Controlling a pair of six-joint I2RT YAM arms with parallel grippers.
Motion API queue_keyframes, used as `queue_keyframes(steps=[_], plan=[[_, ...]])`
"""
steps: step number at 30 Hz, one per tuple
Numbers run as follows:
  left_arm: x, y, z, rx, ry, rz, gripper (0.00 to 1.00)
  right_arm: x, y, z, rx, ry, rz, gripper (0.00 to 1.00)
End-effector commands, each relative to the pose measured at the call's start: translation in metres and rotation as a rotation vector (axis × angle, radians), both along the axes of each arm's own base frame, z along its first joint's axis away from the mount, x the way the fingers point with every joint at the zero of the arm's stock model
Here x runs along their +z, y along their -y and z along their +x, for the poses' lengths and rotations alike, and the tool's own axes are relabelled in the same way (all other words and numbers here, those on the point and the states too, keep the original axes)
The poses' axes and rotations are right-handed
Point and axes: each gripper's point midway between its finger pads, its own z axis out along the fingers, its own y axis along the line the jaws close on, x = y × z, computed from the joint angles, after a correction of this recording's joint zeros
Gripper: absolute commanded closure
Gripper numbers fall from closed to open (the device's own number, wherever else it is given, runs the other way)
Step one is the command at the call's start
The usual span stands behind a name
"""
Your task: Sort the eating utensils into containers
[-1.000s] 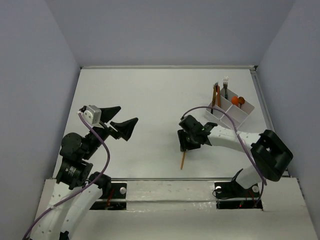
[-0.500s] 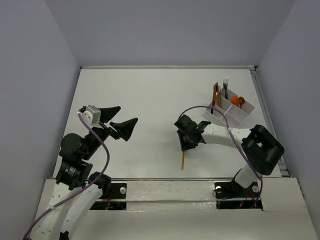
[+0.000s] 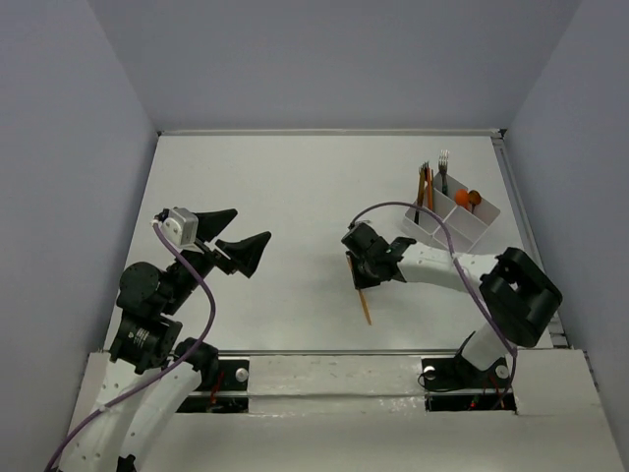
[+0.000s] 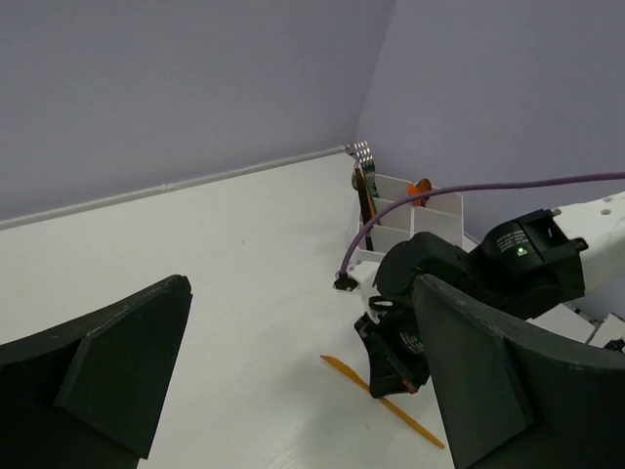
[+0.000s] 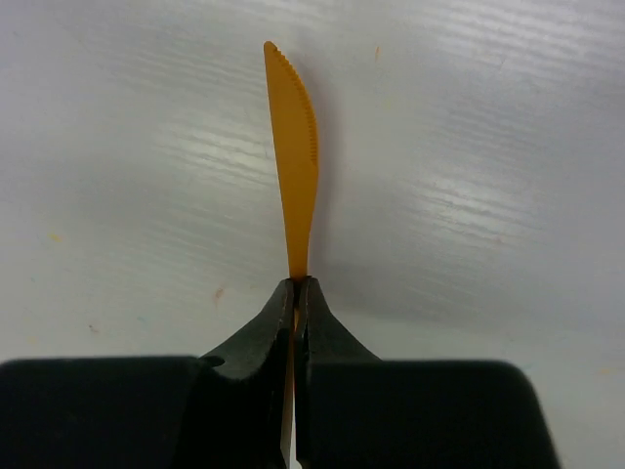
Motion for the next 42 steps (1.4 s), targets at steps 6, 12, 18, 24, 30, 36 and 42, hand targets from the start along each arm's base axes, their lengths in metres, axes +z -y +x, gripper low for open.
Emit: queue_keyframes(steps=[6,12,18,24,30,36,42], plan=[[0.014,-0.001,-0.003,-0.002,0.053,-0.024,0.01,0.142,0.027,0.098,-0.231,0.597,0.206,1.00],[0.015,-0.001,-0.004,-0.005,0.059,-0.026,0.01,0.246,0.123,0.149,-0.498,1.055,0.258,1.00],[0.017,-0.002,-0.006,-0.007,0.065,-0.028,0.01,0.269,0.185,0.166,-0.651,1.256,0.141,1.00],[0.016,0.000,-0.007,-0.014,0.063,-0.028,0.01,0.259,0.203,0.183,-0.672,1.327,0.032,1.00],[0.016,0.000,-0.007,-0.014,0.063,-0.028,0.01,0.232,0.209,0.191,-0.663,1.314,-0.051,1.00],[0.016,0.001,-0.006,-0.018,0.060,-0.027,0.01,0.202,0.205,0.195,-0.643,1.250,-0.075,1.00],[0.016,0.001,-0.006,-0.016,0.060,-0.028,0.01,0.179,0.205,0.195,-0.687,1.159,-0.054,1.00]])
